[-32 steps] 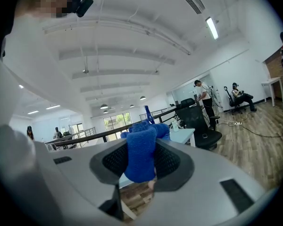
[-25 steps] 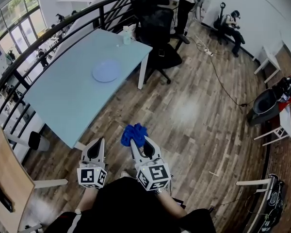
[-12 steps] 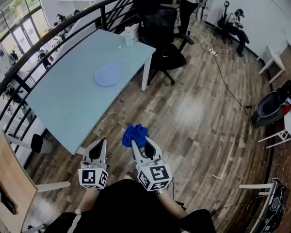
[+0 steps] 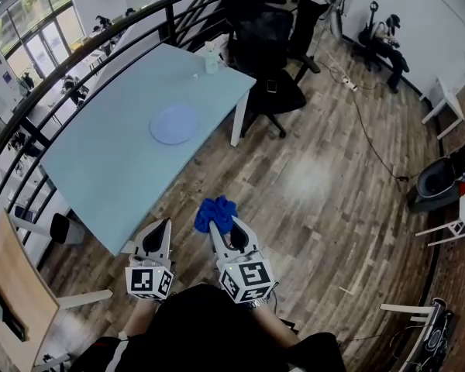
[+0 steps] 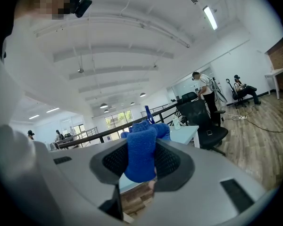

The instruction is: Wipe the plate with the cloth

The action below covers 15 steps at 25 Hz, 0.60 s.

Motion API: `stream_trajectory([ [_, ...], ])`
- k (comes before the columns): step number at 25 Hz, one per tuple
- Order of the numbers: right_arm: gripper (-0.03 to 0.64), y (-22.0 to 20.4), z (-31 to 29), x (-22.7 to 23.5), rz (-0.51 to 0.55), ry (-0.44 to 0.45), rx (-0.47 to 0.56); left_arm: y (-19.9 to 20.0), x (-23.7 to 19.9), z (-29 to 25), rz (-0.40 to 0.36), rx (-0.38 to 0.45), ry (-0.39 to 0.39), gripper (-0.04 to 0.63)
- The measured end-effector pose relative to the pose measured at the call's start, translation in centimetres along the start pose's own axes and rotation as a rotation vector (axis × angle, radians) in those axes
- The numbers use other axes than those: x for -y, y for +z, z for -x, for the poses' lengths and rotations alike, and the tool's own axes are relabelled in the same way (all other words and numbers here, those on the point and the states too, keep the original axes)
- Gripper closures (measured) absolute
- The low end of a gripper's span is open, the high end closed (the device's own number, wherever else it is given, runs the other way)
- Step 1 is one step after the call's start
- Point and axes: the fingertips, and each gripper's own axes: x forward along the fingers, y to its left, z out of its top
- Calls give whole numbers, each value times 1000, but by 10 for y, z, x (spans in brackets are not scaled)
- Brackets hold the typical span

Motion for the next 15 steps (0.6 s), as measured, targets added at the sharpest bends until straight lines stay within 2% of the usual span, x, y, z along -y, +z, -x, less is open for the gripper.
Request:
stream_trajectory([
  [15, 499, 50, -66, 82, 2, 72, 0, 13, 14, -100, -16, 10, 82, 595],
])
